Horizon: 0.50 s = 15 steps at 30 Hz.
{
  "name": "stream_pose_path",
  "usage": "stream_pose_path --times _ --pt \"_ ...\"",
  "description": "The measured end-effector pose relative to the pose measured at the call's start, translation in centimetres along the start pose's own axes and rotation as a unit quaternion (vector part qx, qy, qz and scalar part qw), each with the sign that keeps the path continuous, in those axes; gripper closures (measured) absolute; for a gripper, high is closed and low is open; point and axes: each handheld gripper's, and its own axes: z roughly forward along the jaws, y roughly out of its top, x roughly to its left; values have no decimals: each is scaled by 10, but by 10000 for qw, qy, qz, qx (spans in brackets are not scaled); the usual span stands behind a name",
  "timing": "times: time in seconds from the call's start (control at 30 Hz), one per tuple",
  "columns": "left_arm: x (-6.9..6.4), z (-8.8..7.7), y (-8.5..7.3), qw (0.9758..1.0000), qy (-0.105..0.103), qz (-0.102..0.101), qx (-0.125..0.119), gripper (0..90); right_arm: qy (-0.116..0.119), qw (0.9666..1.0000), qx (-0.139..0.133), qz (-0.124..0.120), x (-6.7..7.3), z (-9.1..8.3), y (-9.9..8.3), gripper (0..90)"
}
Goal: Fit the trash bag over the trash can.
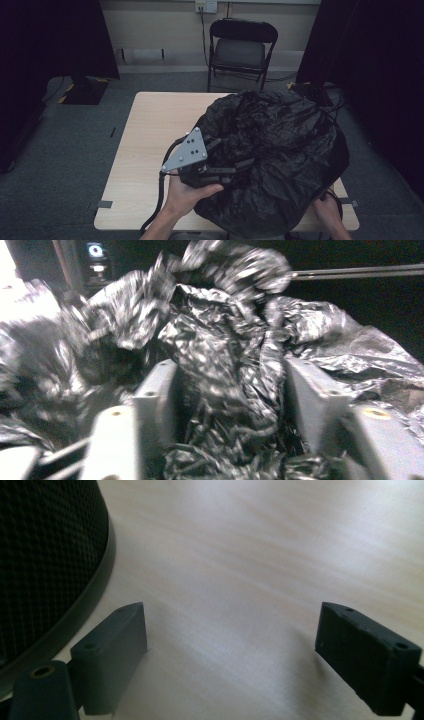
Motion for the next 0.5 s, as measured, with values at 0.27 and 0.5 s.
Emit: stream_pose_path --times 0.27,0.5 --pt "3 -7 1 9999 142 -57 6 205 -38 9962 -861 98 3 -18 8 120" --pt "5 -12 2 9999 117 -64 -64 194 155 9868 -1596 245 8 -32 14 118"
